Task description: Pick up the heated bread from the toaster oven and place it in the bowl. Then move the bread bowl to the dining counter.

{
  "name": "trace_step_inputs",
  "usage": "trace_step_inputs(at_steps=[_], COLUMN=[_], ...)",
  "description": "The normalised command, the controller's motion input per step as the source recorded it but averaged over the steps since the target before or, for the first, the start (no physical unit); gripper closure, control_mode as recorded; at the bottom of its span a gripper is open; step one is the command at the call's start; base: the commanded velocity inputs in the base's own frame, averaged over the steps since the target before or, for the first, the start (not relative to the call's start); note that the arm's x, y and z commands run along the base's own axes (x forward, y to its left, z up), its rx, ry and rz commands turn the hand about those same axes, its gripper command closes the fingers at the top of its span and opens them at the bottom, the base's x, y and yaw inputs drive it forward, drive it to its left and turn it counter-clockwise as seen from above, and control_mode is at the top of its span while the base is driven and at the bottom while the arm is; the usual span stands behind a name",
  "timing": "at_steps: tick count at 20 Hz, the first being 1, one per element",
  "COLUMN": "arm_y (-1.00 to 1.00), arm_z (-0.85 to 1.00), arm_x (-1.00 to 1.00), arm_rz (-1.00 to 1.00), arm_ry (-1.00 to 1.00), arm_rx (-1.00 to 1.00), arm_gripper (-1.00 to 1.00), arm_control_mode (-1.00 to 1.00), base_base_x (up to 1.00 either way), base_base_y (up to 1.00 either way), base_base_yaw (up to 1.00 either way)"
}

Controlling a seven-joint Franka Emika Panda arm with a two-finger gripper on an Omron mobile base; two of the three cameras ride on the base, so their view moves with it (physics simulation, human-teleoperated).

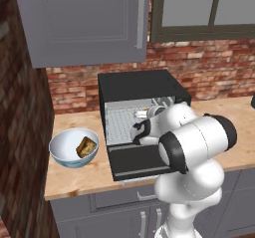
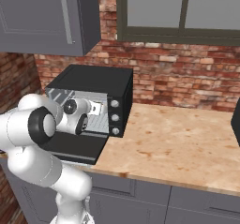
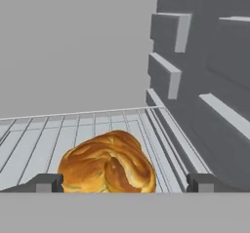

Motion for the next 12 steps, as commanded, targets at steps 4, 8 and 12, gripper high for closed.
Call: trace_step_inputs(at_steps=[4, 8, 12], arm_y=[0.04, 0.11, 0.21], arm_z=[-0.15, -0.13, -0.04], arm_x=[0.11, 0.12, 0.11], arm_rz=[0.0, 0.0, 0.0], arm_ry=[0.0, 0.0, 0.0], arm_rx=[-0.08, -0.09, -0.07], arm_gripper=[-1.0, -1.0, -1.0], arm_control_mode=[-1.0, -1.0, -1.0], base_base_x=[0.0, 0.0, 0.0], base_base_y=[0.0, 0.0, 0.0], base_base_yaw=[0.0, 0.0, 0.0])
